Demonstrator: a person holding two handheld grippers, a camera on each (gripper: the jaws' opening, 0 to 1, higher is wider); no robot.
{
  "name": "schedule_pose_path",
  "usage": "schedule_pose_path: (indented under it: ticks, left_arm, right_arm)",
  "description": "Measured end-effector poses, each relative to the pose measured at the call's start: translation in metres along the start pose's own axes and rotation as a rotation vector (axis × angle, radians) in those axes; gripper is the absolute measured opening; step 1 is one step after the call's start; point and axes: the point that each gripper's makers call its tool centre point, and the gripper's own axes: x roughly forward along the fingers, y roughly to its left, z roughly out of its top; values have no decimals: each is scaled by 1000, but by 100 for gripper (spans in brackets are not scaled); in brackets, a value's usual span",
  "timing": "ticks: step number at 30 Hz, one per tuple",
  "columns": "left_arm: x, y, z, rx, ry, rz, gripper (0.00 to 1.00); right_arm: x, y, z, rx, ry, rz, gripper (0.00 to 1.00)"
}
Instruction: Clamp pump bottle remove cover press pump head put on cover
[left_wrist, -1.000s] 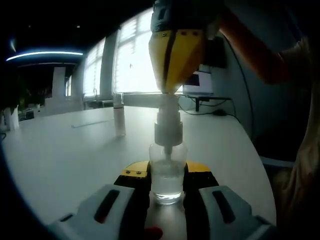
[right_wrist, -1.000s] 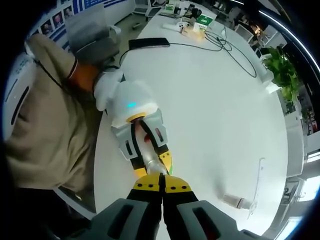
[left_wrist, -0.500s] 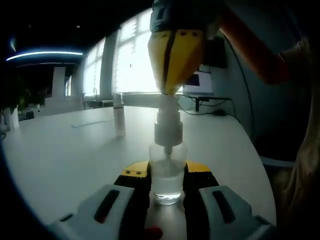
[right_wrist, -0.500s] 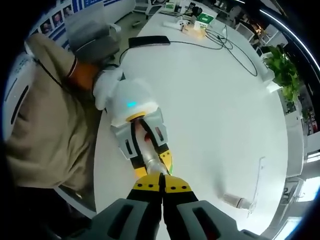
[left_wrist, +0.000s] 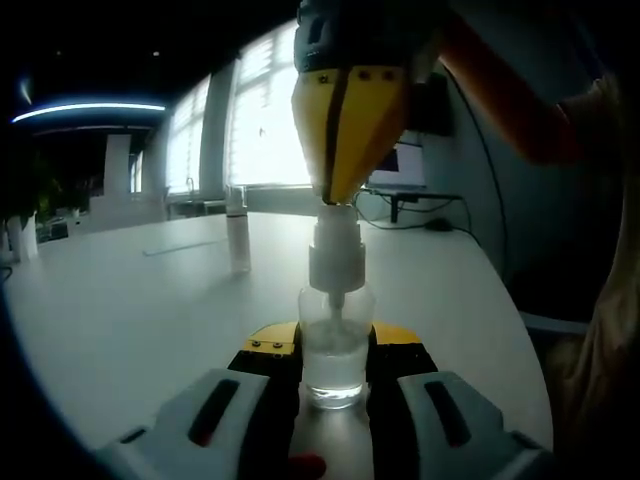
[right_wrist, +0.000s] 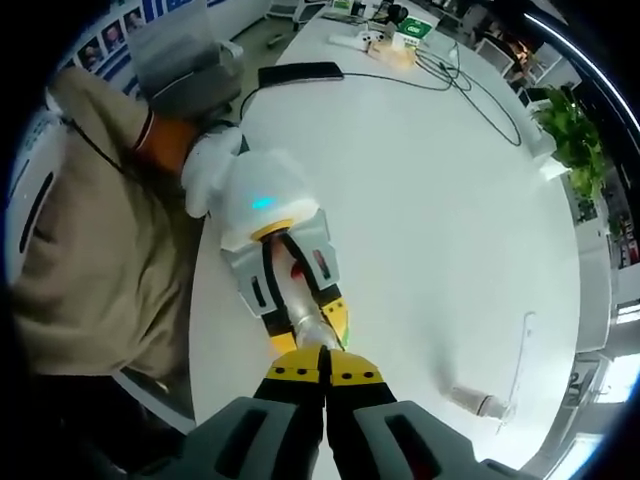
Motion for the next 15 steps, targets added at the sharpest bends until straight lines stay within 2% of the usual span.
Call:
schedule_pose_path:
  ticks: [10,15]
  left_arm:
    - [0,0,0,-1,0,0,16]
    - [0,0,0,0,0,-1,16]
  right_arm:
    - [1,1,0,-19,48,1,0]
    - [0,3,-1,-20,44,-10,0]
